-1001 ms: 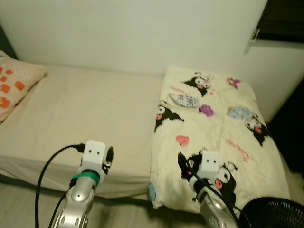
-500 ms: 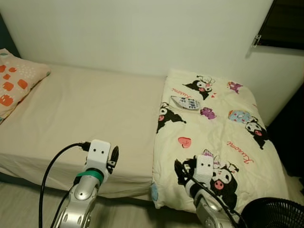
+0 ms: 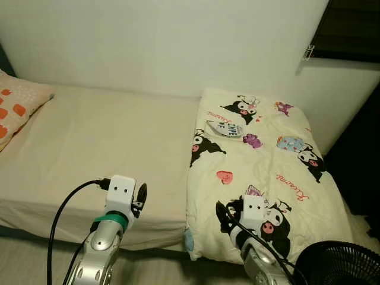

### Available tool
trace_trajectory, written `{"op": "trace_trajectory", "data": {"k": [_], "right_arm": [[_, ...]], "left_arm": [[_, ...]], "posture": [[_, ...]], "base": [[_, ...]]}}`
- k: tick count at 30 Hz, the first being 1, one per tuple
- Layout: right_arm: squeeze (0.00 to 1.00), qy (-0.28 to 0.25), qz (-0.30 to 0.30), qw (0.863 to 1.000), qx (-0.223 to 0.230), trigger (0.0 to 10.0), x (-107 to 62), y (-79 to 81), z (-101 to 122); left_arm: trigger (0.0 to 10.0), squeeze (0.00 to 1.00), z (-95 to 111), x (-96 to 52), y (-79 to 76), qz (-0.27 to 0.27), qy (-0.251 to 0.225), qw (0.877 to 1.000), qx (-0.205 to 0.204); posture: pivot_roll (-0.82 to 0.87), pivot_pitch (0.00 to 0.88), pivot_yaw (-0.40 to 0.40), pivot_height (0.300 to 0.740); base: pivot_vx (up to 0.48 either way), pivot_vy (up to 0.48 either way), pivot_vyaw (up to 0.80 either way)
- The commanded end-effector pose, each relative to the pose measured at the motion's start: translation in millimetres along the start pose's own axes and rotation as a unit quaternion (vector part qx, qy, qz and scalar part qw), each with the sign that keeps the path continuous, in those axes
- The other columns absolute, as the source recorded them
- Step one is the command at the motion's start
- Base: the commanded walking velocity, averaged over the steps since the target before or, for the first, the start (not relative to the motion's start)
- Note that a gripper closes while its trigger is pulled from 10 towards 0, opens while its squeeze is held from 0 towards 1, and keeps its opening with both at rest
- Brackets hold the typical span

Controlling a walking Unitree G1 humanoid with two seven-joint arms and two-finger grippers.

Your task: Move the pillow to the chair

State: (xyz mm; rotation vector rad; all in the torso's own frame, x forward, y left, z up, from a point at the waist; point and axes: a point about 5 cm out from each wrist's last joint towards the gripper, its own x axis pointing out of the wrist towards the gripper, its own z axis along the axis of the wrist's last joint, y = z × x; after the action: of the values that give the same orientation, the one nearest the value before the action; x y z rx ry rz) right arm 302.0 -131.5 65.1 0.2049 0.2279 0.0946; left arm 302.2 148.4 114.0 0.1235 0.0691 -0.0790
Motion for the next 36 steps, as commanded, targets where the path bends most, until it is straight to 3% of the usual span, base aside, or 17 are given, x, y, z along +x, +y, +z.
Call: {"op": "trace_trajectory", "data": {"k": [1,28,36], "right_arm": [[0.0,0.014,-0.005,1.0,-0.002,10.0,-0.3,-1.0,-4.5],[0.0,0.017,-0.01,1.0,-0.003,10.0,-0.3,-3.4,-5.0],[0.0,0.028,-0.02,0.999,-0.002,10.0,1.5,-6.6,-10.9]], "left_arm": [[10.0,0.0,-5.2,-1.5,-0.7,-0.003,0.014,1.0,-0.005],[10.0,0.0,-5.2,0.3,-3.1,-0.013,0.019,1.0,-0.003],[10.0,0.0,-8.8,2.7,-8.1,-0.033,0.03,0.999,0.011]], "posture": [[0.01,0.017,0.028,0.74],[0.0,0.028,0.03,0.74],[0.0,0.024,0.039,0.74]], "base": [[0.379,0.0,0.0],[0.348,0.0,0.0],[0.0,0.0,0.0]]}}
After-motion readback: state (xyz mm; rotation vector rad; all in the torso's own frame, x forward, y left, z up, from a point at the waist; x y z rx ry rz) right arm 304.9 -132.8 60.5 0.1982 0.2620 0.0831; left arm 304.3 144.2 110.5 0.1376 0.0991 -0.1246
